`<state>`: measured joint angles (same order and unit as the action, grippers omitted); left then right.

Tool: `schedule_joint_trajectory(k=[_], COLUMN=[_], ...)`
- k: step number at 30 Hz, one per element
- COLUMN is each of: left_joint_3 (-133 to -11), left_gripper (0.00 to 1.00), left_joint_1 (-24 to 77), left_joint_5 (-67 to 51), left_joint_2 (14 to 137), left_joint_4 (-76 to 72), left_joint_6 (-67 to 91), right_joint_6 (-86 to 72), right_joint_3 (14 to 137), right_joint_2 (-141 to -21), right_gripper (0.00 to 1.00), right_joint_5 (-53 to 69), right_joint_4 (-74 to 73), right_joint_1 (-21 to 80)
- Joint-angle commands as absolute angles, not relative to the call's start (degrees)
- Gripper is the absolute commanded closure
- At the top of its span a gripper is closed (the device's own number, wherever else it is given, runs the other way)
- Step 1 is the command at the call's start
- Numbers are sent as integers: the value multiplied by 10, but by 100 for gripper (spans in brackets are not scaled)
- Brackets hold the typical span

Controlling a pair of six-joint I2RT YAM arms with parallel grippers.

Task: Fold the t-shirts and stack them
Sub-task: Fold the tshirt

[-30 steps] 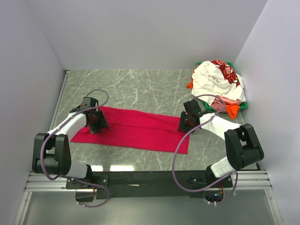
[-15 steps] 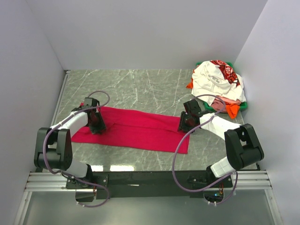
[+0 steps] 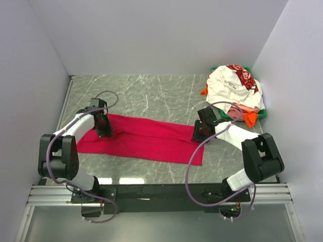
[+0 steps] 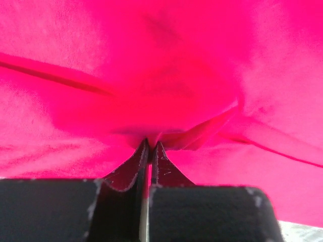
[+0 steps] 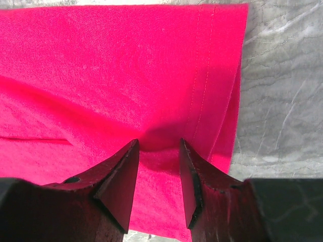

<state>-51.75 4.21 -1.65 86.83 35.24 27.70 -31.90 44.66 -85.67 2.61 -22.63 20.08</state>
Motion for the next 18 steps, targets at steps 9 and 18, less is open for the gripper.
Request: schedule_joint_trajectory(k=[9,18], left_joint_3=[-656,-772], left_gripper=[97,93], left_joint_1=[43,42], left_joint_5=[-16,58], left_joint_2=[910,1005], left_joint_4=[434,440], left_joint_6=[229,206], right_joint_6=[-310,-299], right_joint_3=[456,463], right_joint_2=[-858,-862], right_gripper=[55,55], right_joint_5=[13,14], right_joint_4=[-250,-256], right_joint_1=[202,202])
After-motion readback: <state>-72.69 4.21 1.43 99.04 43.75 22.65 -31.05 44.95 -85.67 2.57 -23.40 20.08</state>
